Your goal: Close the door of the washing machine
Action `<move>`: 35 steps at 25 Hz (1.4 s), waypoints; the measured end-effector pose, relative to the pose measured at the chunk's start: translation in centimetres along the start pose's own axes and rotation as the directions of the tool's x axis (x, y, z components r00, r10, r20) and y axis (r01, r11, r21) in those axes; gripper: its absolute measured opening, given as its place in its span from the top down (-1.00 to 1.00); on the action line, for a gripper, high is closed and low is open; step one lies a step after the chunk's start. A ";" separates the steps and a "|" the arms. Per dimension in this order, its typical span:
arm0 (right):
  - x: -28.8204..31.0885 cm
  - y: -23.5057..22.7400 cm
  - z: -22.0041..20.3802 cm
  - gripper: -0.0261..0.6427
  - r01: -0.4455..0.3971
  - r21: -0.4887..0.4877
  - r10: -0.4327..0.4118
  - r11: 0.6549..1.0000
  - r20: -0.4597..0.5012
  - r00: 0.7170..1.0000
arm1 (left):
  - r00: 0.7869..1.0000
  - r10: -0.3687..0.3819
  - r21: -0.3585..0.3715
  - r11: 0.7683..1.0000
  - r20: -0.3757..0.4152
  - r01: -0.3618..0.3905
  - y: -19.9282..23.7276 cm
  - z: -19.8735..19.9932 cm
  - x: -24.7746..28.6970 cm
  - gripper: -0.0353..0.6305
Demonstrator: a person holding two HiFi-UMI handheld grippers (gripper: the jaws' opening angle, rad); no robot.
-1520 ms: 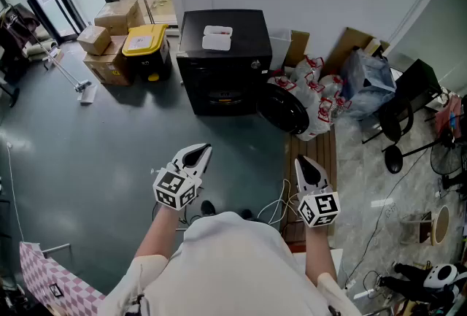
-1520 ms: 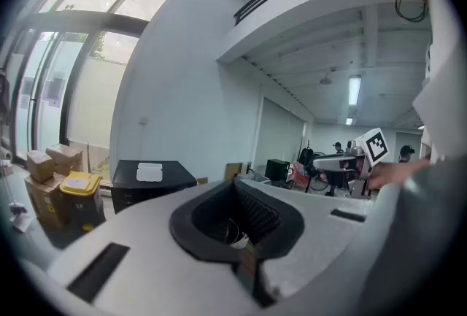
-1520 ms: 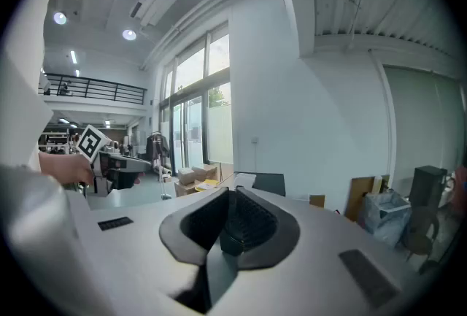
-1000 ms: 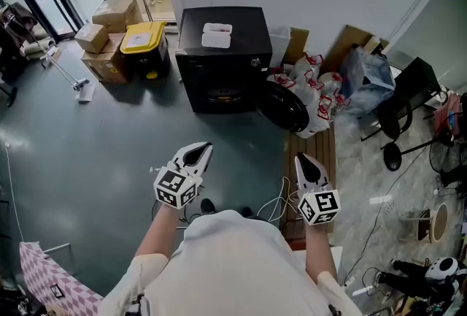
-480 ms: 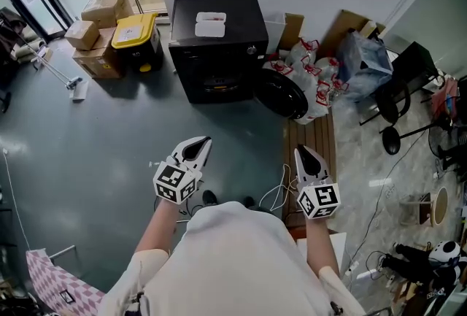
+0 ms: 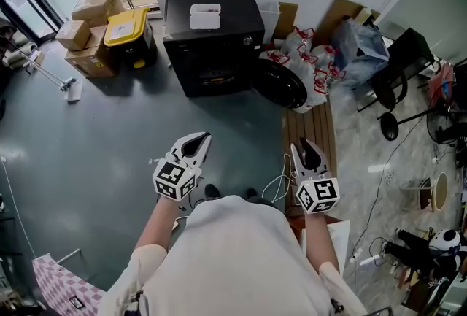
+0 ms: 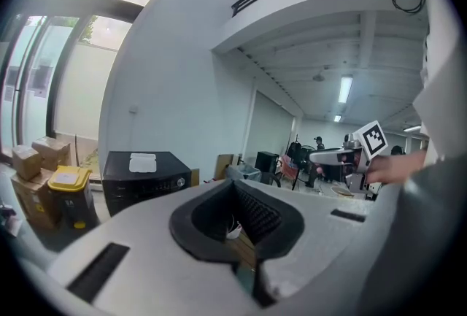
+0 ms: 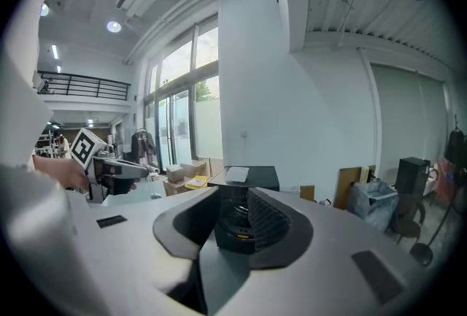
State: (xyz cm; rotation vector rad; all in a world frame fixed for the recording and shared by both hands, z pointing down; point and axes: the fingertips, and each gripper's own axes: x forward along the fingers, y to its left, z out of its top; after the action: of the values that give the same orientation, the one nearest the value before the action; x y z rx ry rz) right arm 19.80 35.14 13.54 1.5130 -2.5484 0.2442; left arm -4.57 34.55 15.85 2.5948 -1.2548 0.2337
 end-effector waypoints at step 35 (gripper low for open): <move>8.3 0.7 -3.4 0.55 0.056 0.045 -0.052 0.997 -0.073 0.996 | 0.998 -0.021 -0.033 0.999 -0.057 0.019 7.8 -2.1 2.8 0.87</move>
State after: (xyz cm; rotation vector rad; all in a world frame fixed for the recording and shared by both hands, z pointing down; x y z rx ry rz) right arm 15.43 29.18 18.71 1.5578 -2.4596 0.3465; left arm -9.06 28.45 19.79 2.5529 -1.2024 0.2795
